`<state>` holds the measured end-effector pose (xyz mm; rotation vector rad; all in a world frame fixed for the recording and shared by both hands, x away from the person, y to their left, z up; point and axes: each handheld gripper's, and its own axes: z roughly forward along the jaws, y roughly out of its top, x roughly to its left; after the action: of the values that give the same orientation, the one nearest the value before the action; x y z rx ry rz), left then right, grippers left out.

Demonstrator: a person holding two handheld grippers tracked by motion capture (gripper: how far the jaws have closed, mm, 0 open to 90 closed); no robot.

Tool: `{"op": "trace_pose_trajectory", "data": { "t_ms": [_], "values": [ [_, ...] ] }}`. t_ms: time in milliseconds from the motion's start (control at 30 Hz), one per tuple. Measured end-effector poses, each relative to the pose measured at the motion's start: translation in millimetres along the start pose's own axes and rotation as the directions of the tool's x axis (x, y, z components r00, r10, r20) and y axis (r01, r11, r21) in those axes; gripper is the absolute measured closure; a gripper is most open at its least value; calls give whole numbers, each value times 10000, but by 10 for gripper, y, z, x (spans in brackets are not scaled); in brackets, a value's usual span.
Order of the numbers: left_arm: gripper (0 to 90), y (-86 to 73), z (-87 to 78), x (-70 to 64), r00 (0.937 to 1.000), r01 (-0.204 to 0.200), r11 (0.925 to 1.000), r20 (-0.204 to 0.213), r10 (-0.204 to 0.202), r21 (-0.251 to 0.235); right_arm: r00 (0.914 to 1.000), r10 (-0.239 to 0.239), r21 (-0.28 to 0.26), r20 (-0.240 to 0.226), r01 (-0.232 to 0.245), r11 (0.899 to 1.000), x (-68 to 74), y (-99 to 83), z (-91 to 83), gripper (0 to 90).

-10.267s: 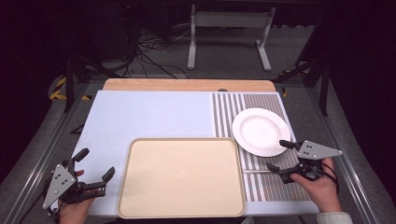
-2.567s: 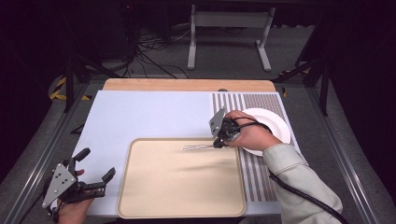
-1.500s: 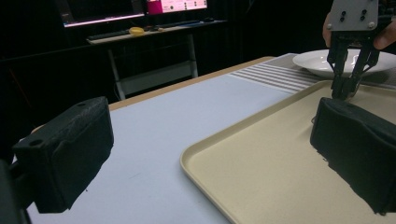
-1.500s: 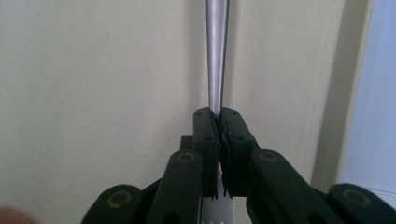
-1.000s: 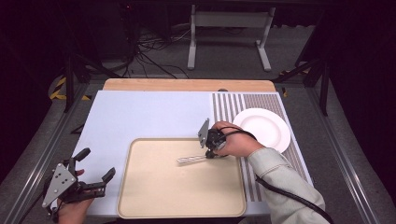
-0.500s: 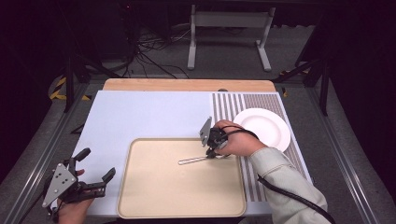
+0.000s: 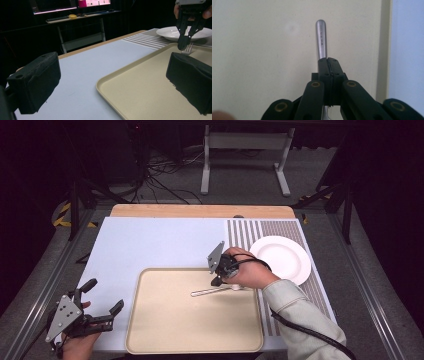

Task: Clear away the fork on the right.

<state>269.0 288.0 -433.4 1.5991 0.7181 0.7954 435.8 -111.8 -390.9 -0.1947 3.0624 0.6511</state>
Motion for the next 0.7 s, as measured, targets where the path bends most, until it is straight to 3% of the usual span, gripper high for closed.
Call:
{"op": "trace_pose_trajectory", "data": {
  "t_ms": [267, 700],
  "values": [
    [5, 0, -2, 0, 10000, 24, 10000, -23, -24, -35, 9990, 429, -407, 83, -426, 9983, -30, 123, 94, 900],
    [5, 0, -2, 0, 10000, 3, 10000, -26, -4, -24, 9954, 904, -407, 309, -891, 9952, -81, 183, 285, 900]
  ]
}}
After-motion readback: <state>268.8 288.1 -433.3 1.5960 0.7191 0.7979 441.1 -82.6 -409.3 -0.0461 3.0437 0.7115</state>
